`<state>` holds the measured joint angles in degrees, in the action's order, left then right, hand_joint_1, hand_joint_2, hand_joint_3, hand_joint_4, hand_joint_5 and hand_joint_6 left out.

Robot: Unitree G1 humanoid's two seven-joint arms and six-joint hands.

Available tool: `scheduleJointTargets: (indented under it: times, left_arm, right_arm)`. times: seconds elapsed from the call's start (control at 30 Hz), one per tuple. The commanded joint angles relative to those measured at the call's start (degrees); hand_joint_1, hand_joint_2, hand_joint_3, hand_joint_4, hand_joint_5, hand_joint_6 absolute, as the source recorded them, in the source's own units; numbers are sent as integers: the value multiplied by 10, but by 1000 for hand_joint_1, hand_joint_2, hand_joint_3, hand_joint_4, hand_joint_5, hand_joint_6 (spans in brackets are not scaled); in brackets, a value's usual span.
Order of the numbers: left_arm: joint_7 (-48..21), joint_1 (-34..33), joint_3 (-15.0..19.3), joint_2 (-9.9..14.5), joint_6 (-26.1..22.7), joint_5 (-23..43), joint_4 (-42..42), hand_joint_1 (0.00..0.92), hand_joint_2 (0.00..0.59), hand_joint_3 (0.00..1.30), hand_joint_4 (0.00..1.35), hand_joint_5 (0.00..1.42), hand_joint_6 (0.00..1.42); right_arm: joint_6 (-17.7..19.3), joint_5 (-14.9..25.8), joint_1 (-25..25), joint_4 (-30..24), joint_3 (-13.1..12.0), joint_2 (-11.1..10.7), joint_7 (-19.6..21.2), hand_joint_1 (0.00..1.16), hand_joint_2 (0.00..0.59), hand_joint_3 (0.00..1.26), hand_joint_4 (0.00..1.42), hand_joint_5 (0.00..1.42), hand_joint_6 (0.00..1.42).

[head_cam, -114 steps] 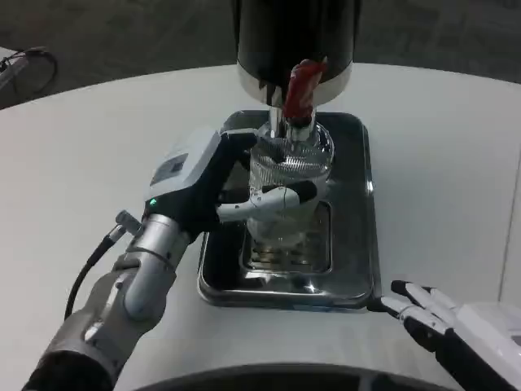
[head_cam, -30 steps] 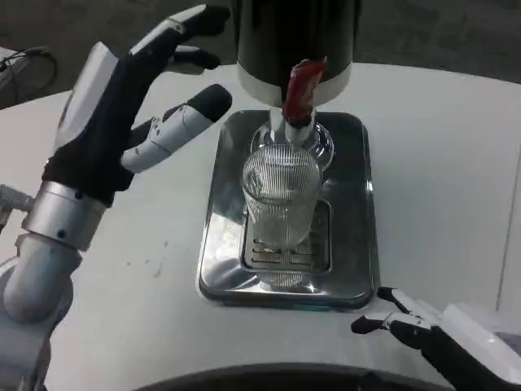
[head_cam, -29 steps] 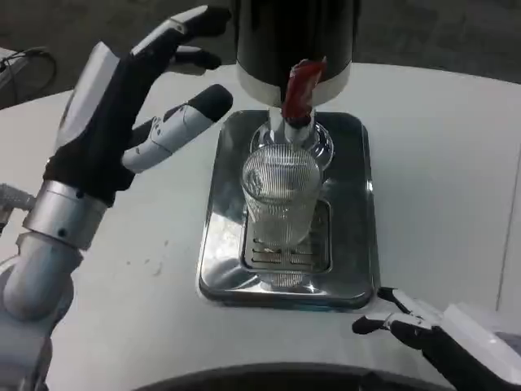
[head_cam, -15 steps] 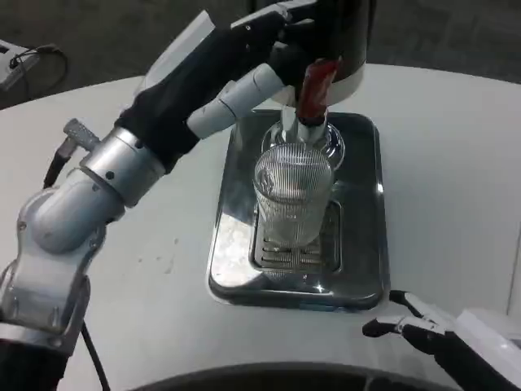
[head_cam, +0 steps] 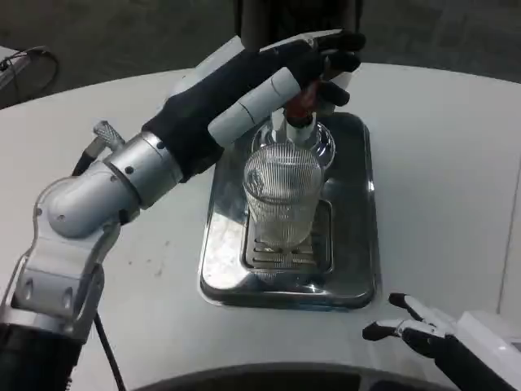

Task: Grasp the cup under the faucet to collect the drink, then remove the cup.

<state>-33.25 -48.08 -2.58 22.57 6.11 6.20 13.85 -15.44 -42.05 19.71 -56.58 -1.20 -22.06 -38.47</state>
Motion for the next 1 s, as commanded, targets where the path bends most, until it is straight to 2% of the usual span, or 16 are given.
scheduleJointTargets:
  times: [0.03, 0.17, 0.27, 0.43, 0.53, 0.63, 0.7, 0.8, 0.9, 1.0]
  left_arm:
    - [-26, -14, -14, 6, -5, -13, 28, 0, 77, 219, 194, 332, 305]
    - [-43, -17, -23, 13, 0, -21, 41, 0, 77, 224, 197, 332, 299]
    - [-50, -19, -31, 18, 9, -31, 49, 0, 73, 236, 198, 317, 235]
    - [-53, -24, -46, 24, 36, -56, 55, 0, 72, 246, 198, 294, 179]
    - [-54, -27, -54, 27, 47, -70, 61, 0, 74, 245, 185, 289, 166]
    - [-56, -30, -63, 32, 59, -82, 66, 0, 74, 245, 185, 285, 164]
    - [-57, -31, -69, 34, 67, -90, 69, 0, 73, 243, 174, 276, 154]
    - [-55, -35, -80, 41, 83, -107, 74, 0, 72, 242, 172, 274, 149]
    - [-57, -37, -84, 42, 92, -113, 81, 0, 70, 242, 171, 273, 148]
    - [-54, -41, -88, 43, 103, -122, 86, 0, 68, 242, 171, 270, 146]
  right_arm:
    - [0, 8, 4, -5, 0, 3, 5, 390, 474, 237, 0, 26, 166]
    - [-7, 20, 0, -2, -2, 6, 5, 384, 478, 224, 0, 26, 163]
    - [-22, 39, -5, 3, -7, 10, 1, 381, 479, 219, 0, 26, 162]
    - [-38, 70, -11, 4, -25, 10, 6, 371, 470, 209, 0, 37, 161]
    - [-50, 102, -15, 6, -37, 18, 10, 361, 460, 206, 0, 49, 149]
    - [-49, 139, -21, 11, -47, 19, 21, 341, 439, 199, 1, 59, 147]
    - [-60, 181, -28, 17, -60, 29, 28, 341, 425, 189, 9, 70, 147]
    - [-67, 255, -59, 40, -77, 45, 39, 448, 351, 126, 12, 86, 147]
    - [-68, 272, -91, 50, -69, 43, 60, 537, 293, 79, 11, 86, 129]
    - [-72, 266, -118, 67, -46, 46, 93, 583, 266, 10, 1, 86, 128]
